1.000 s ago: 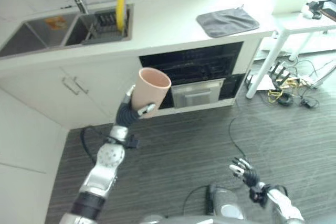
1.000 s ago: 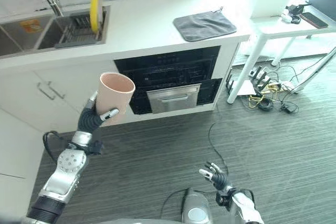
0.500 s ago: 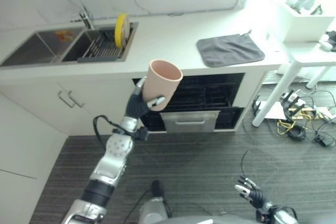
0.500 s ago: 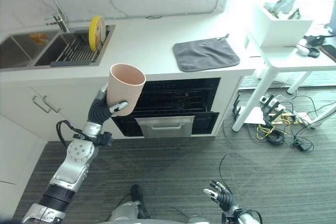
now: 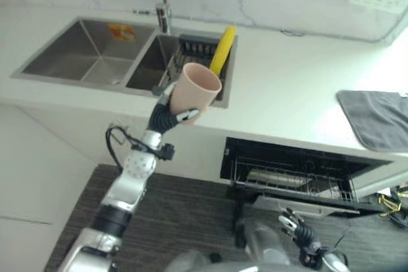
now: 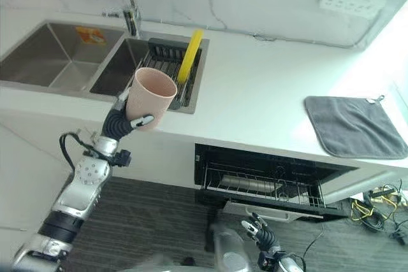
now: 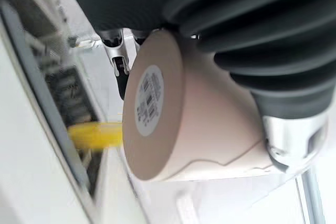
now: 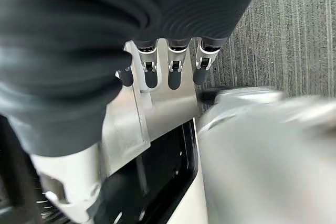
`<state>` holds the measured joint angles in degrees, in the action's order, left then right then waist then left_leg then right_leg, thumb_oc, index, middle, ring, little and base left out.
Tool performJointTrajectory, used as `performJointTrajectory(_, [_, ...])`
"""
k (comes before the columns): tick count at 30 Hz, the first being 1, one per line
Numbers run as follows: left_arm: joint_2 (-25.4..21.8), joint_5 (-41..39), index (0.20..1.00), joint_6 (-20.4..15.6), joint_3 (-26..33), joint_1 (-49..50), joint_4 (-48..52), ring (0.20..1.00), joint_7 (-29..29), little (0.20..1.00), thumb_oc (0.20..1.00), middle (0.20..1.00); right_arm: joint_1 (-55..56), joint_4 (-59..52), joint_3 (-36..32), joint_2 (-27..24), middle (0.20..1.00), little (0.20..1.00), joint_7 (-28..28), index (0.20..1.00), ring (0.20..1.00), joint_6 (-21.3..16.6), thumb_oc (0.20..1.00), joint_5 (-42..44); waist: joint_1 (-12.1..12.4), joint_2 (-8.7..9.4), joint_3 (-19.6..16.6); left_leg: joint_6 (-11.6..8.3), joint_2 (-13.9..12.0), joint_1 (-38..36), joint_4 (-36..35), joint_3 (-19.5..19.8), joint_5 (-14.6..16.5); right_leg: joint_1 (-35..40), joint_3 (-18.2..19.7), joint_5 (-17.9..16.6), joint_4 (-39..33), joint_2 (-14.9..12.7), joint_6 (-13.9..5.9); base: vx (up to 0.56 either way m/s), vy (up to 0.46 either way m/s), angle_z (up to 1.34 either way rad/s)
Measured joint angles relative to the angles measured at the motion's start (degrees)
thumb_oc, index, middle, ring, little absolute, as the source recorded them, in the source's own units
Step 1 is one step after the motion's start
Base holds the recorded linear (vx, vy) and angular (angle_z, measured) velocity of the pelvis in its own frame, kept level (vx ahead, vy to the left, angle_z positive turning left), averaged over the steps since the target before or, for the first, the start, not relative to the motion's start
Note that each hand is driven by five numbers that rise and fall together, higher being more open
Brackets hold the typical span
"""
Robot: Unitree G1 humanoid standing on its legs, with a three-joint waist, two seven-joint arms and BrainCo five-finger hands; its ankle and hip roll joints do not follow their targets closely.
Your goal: Place the dishes in the dishwasher.
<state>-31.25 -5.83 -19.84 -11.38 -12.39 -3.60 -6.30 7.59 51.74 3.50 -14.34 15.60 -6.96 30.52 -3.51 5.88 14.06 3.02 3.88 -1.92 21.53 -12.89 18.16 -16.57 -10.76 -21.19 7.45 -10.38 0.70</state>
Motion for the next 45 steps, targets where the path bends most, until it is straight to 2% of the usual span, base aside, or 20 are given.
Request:
performJointTrajectory(1, [0.3, 0.02, 0.2, 0.71, 0.08, 0.65, -1.37, 0.2, -0.35, 0.2, 0.2, 0.2, 0.43, -1.52, 0.7, -1.09, 1.0, 1.0, 0.34, 1.0, 1.0, -0.17, 1.0, -0.08, -0.44, -2.27, 0.04, -0.94, -1.67, -0.38, -1.19, -0.27, 0.02, 0.57, -1.23, -0.11, 0.06, 1.69, 0.1, 0.15, -0.435, -0.71])
performJointTrajectory(2, [2.19, 0.17, 0.2, 1.01, -0.12, 1.16, -2.76, 0.2, -0.09, 0.2, 0.2, 0.2, 1.23, -1.3, 0.77, -0.84, 1.0, 1.0, 0.25, 1.0, 1.0, 0.43, 1.0, -0.03, -0.44, -4.19, 0.22, -2.16, -2.94, -3.86, -5.62, -0.33, -1.08, 3.75, -6.13, 7.36, 0.56, 3.89, -0.88, 0.09, -0.18, -0.28])
performJointTrajectory(3, [3.63, 0.18, 0.2, 1.11, 0.0, 3.9, -1.85, 0.2, -0.19, 0.2, 0.2, 0.2, 3.34, -2.06, 3.41, -0.07, 1.0, 1.0, 0.16, 1.0, 1.0, 1.49, 1.0, -0.04, 0.1, -4.23, -0.48, -6.61, -4.32, -7.37, -6.63, -3.84, -3.59, 14.03, -11.17, 14.67, -3.81, 9.05, 3.76, 0.12, -0.195, -0.37])
performJointTrajectory(4, [3.19, 0.2, 0.2, 1.14, 0.09, 4.16, -0.73, 0.2, -0.16, 0.2, 0.2, 0.2, 3.29, -1.96, 4.58, -0.12, 1.0, 1.0, 0.07, 1.0, 1.0, 1.7, 1.0, -0.06, 0.49, -1.86, -1.18, -8.42, -3.85, -4.56, -0.64, -4.24, -4.04, 16.84, -10.15, 14.48, -8.99, 7.85, 3.74, 0.1, -0.159, -0.51])
performJointTrajectory(7, [2.25, 0.22, 0.2, 1.34, -0.22, 4.35, 1.93, 0.2, 0.0, 0.2, 0.2, 0.2, 3.37, -1.43, 4.34, -0.47, 1.0, 1.0, -0.1, 1.0, 1.0, 1.71, 1.0, -0.06, 0.38, -1.44, -1.22, -7.92, -6.32, -1.77, -1.78, -4.35, -2.1, 18.91, -8.78, 14.41, -12.49, 6.67, 4.61, 0.05, -0.076, -0.17])
performJointTrajectory(8, [2.51, -0.29, 0.2, 1.19, 0.16, 4.35, 5.5, 0.2, 0.0, 0.2, 0.2, 0.2, 3.47, -0.5, 2.42, -3.07, 1.0, 1.0, -0.22, 1.0, 1.0, 1.48, 1.0, -0.06, -0.58, -5.89, -1.19, -9.31, -13.54, -1.75, -16.78, -3.67, -14.39, 21.52, -8.62, 14.17, -12.47, 7.16, 0.18, 0.04, -0.014, -0.32])
performJointTrajectory(9, [2.82, -0.28, 0.2, 1.14, 0.15, 4.46, 5.49, 0.2, 0.18, 0.2, 0.2, 0.2, 3.41, -0.24, 2.45, -4.17, 1.0, 1.0, -0.28, 1.0, 1.0, 1.47, 1.0, -0.04, -0.83, -7.36, -1.22, -8.68, -13.91, -2.35, -17.92, -3.6, -18.06, 22.49, -7.8, 14.84, -12.5, 7.29, -1.02, 0.04, -0.003, -0.36])
performJointTrajectory(10, [2.9, -0.32, 0.2, 1.22, 0.12, 4.48, 5.62, 0.2, 0.69, 0.2, 0.2, 0.2, 4.05, -0.56, 2.17, -4.65, 1.0, 1.0, -0.21, 1.0, 1.0, 1.08, 1.0, -0.02, -1.49, -8.06, -2.1, -8.14, -12.65, -3.47, -19.64, -3.69, -18.79, 22.72, -7.05, 15.77, -12.84, 6.25, -3.2, 0.04, 0.009, -0.04])
performJointTrajectory(12, [2.92, -0.42, 0.2, 1.07, 0.24, 3.64, 5.93, 0.2, 1.58, 0.2, 0.2, 0.2, 4.46, -0.35, 1.15, -4.9, 1.0, 1.0, -0.03, 1.0, 1.0, 0.28, 1.0, 0.02, -2.61, -9.05, -2.35, -7.31, -10.77, -4.92, -23.81, -3.45, -19.86, 22.55, -7.17, 15.8, -12.69, 4.86, -4.38, 0.02, 0.028, 0.13])
performJointTrajectory(21, [2.26, -2.08, 0.2, 1.06, 0.2, 3.77, 5.66, 0.2, 2.18, 0.2, 0.2, 0.2, 4.93, 0.04, 0.36, -4.33, 1.0, 1.0, 0.23, 1.0, 1.0, -1.41, 1.0, -0.05, -3.69, -9.33, -3.02, -6.99, -9.92, -7.29, -26.56, -3.69, -20.57, 23.38, -6.81, 15.4, -12.49, 4.24, -4.74, 0.0, 0.06, -0.01])
performJointTrajectory(29, [2.28, -2.09, 0.2, 0.96, 0.04, 3.88, 5.65, 0.2, 2.81, 0.2, 0.2, 0.2, 5.04, -0.13, 0.57, -3.1, 1.0, 1.0, 0.08, 1.0, 1.0, -1.38, 1.0, -0.12, -3.7, -7.95, -5.44, -6.81, -9.18, -7.37, -26.86, -5.14, -20.48, 22.49, -5.46, 14.84, -12.48, 3.59, -5.75, -0.04, 0.114, -0.09])
performJointTrajectory(32, [2.67, -2.08, 0.2, 0.68, -0.25, 3.62, 5.19, 0.2, 3.97, 0.2, 0.2, 0.2, 5.22, -1.89, -0.11, -1.91, 1.0, 1.0, 0.07, 1.0, 1.0, -1.19, 1.0, -0.24, -3.54, -5.93, -6.12, -4.9, -7.75, -5.93, -26.37, -5.96, -20.54, 19.37, -3.7, 12.86, -9.54, 1.57, -7.21, -0.3, 0.058, -0.19])
performJointTrajectory(34, [1.99, -1.97, 0.2, 0.71, -2.15, 2.15, 4.62, 0.2, 4.15, 0.2, 0.2, 0.2, 3.75, -3.43, 0.61, -1.5, 1.0, 1.0, 0.23, 1.0, 1.0, -0.94, 1.0, -1.43, -4.34, -5.88, -5.94, -3.1, -8.66, -4.36, -26.8, -6.98, -21.98, 15.65, -3.24, 11.39, -5.81, 1.14, -10.84, -0.23, -0.172, -0.2])
performJointTrajectory(35, [4.37, -1.92, 0.2, 0.47, -2.84, 1.68, 2.75, 0.2, 3.61, 0.2, 0.2, 0.2, 3.14, -2.64, 1.09, -0.77, 1.0, 1.0, -0.19, 1.0, 1.0, -0.45, 1.0, -2.38, -2.89, -5.91, -5.7, -2.87, -9.83, -4.18, -26.39, -8.76, -22.28, 13.68, -7.34, 15.75, 1.87, -1.77, -11.9, -0.29, -0.312, -0.39])
performJointTrajectory(37, [3.64, -1.49, 0.2, 0.51, -4.56, 1.73, 0.55, 0.2, 1.85, 0.2, 0.2, 0.2, 2.21, -2.88, 4.4, -0.13, 1.0, 1.0, 1.82, 1.0, 1.0, -0.58, 1.0, -3.51, -0.03, -4.2, -5.51, -3.92, -11.22, -2.47, -25.23, -8.32, -23.88, 16.98, -8.79, 19.74, 9.4, -11.22, -15.17, -0.4, -0.627, -0.31])
performJointTrajectory(39, [4.05, -1.25, 0.2, 0.55, -5.6, 1.88, 0.23, 0.2, 0.73, 0.2, 0.2, 0.2, 1.14, -3.49, 6.03, -0.54, 1.0, 1.0, 2.36, 1.0, 1.0, -1.05, 1.0, -3.41, 0.94, -4.22, -5.41, -5.17, -12.52, -1.2, -24.37, -8.4, -25.18, 19.77, -10.7, 21.27, 8.69, -12.05, -15.86, -0.28, -0.665, -0.3])
performJointTrajectory(40, [2.79, -0.41, 0.2, 0.51, -3.7, 5.08, 1.36, 0.2, -1.59, 0.2, 0.2, 0.2, -0.33, -5.83, 9.63, -0.42, 1.0, 1.0, 2.88, 1.0, 1.0, -1.2, 1.0, -3.42, 4.03, -3.72, -5.31, -7.79, -15.84, -1.16, -24.45, -11.05, -26.64, 21.61, -13.2, 21.98, 0.17, -7.3, -13.44, -0.12, -0.368, -0.85])
performJointTrajectory(42, [4.02, -0.24, 0.2, 1.18, -2.77, 6.39, 0.04, 0.2, -2.98, 0.2, 0.2, 0.2, -1.05, -7.8, 9.46, -1.42, 1.0, 1.0, 2.83, 1.0, 1.0, -1.49, 1.0, -3.21, 3.13, -6.74, -4.37, -10.22, -19.76, -1.13, -26.48, -9.11, -28.16, 24.37, -12.23, 23.42, -4.91, -0.64, -11.85, -0.07, -0.254, -0.41])
performJointTrajectory(43, [6.0, -0.27, 0.2, 1.13, -2.46, 7.03, 0.48, 0.2, -3.03, 0.2, 0.2, 0.2, -0.43, -9.58, 8.75, -4.41, 1.0, 1.0, 2.48, 1.0, 1.0, -1.07, 1.0, -2.86, 2.15, -9.34, -3.27, -10.21, -22.9, -0.45, -26.42, -8.71, -27.31, 23.91, -12.06, 24.31, -5.37, 2.45, -9.4, -0.05, -0.148, 0.07])
performJointTrajectory(45, [7.44, -0.27, 0.2, 0.73, -2.34, 7.29, 0.73, 0.2, -2.87, 0.2, 0.2, 0.2, 1.45, -10.31, 6.21, -7.12, 1.0, 1.0, 2.19, 1.0, 1.0, -0.86, 1.0, -2.41, 0.54, -10.45, -3.32, -9.93, -23.75, 0.18, -25.7, -7.18, -22.48, 22.68, -11.75, 24.73, -5.56, 4.02, -7.09, -0.06, -0.043, 0.0])
